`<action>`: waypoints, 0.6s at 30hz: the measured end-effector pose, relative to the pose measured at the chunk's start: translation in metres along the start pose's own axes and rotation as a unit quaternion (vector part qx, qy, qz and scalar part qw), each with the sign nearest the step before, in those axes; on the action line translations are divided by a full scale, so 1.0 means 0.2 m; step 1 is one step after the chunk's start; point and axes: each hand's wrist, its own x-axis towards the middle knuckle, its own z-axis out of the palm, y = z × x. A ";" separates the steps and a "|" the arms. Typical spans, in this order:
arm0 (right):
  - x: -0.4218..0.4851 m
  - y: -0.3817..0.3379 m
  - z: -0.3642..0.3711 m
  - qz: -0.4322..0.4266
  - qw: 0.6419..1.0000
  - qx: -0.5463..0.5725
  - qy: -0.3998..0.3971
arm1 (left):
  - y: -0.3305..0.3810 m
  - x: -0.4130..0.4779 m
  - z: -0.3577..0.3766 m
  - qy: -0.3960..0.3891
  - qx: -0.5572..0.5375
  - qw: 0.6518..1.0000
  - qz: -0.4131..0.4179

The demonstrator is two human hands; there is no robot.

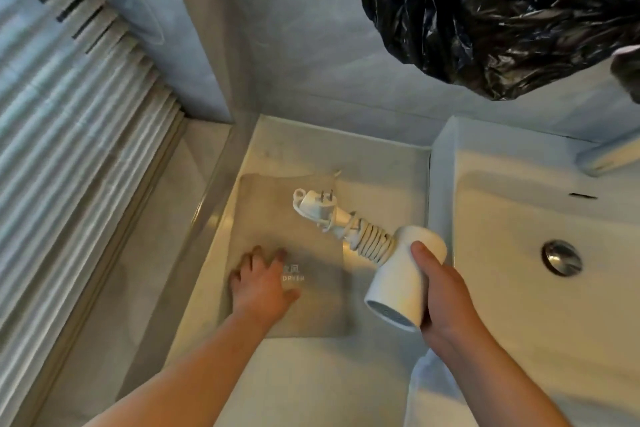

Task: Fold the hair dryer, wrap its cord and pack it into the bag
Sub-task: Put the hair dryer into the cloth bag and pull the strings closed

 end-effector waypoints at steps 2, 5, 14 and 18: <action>0.01 0.02 0.03 0.003 1.000 0.010 0.020 | -0.07 0.04 0.02 0.029 -0.010 0.999 0.038; 0.01 0.03 0.06 0.011 0.999 0.027 0.036 | -0.20 0.14 0.03 0.075 -0.049 0.988 0.126; 0.02 -0.01 0.12 0.004 0.994 0.075 0.083 | -0.30 0.29 -0.17 -0.028 -0.013 0.936 0.350; 0.02 -0.01 0.10 -0.005 0.992 0.080 0.101 | -0.01 0.24 -0.25 -0.024 0.009 0.973 0.229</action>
